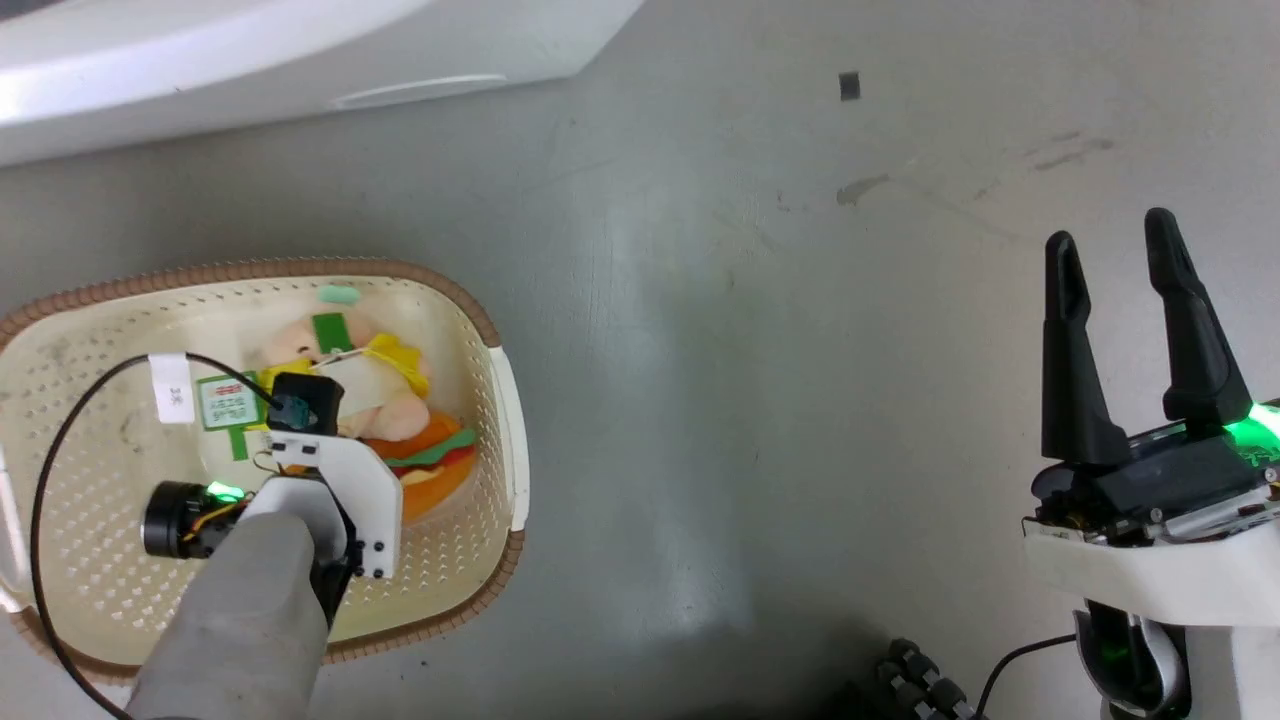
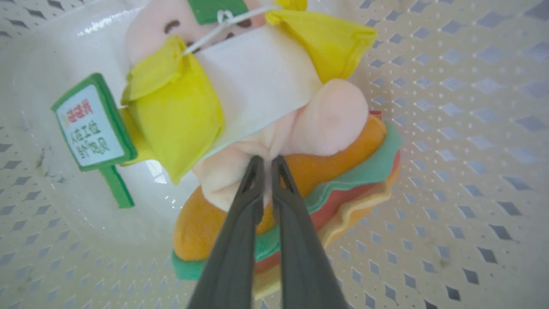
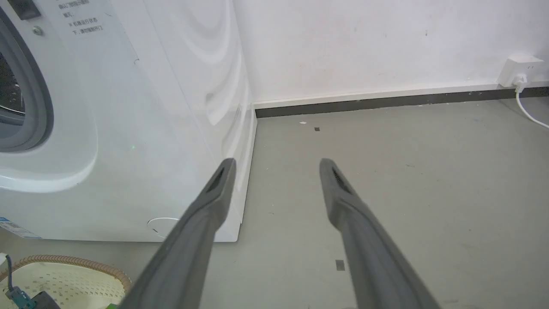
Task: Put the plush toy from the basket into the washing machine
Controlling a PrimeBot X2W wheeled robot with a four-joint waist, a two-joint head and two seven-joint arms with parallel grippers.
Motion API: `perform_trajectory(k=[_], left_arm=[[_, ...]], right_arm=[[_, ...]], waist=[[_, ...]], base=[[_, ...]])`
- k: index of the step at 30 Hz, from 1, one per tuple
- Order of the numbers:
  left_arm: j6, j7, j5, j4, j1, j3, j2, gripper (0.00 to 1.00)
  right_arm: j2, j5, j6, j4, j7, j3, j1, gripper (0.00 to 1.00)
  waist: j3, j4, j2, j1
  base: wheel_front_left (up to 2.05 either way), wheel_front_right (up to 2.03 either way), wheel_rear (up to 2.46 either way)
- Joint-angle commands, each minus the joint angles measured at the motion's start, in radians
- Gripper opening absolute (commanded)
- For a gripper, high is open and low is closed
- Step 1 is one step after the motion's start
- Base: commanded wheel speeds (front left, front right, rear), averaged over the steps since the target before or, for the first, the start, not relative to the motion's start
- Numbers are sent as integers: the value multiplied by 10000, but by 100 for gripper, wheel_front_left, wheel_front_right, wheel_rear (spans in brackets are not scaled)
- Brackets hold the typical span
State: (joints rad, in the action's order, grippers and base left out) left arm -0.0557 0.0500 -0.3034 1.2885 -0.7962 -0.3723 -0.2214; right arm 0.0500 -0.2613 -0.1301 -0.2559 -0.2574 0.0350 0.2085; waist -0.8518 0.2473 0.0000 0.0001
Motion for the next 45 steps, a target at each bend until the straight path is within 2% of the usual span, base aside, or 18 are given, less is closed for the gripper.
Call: perform_trajectory(k=[1,11,21,26,29,37,39,45], left_arm=[[-59,123,-89,18,145,16,87,0],[-90,695,-393,21,1000,57,307,0],[-163,1749,-414,5,2102,-177,501,0],[-136,2062,-347,-450,2586,-281,551,0],[-55,2107,-400,-1134,2930,-177,589,0],[431,2116,-358,-4116,4255,457,384,0],[493,2116,-341,-4490,4416,550,350,0],[785,2117,-156,-6750,5070,1043,16,0]], right_arm=[[2,122,-6,83,-44,-12,176,100],[2,341,-6,384,-44,20,62,100],[2,647,-6,734,-44,29,-449,100],[2,753,-6,848,-44,47,-757,100],[2,801,-6,906,-44,48,-954,100],[2,794,-6,1010,-44,97,-1373,100],[2,791,-6,1016,-44,110,-1421,100],[2,778,-6,992,-44,181,-1600,100]], waist=[[254,-51,0,-1],[1655,-252,0,-1],[3764,-948,0,-1],[4620,-1309,0,-1],[5105,-1528,0,-1],[6040,-1904,0,-1],[6122,-1928,0,-1],[6378,-1972,0,-1]], base=[[0,0,0],[0,0,0],[0,0,0],[0,0,0],[0,0,0],[0,0,0],[0,0,0],[0,0,0]])
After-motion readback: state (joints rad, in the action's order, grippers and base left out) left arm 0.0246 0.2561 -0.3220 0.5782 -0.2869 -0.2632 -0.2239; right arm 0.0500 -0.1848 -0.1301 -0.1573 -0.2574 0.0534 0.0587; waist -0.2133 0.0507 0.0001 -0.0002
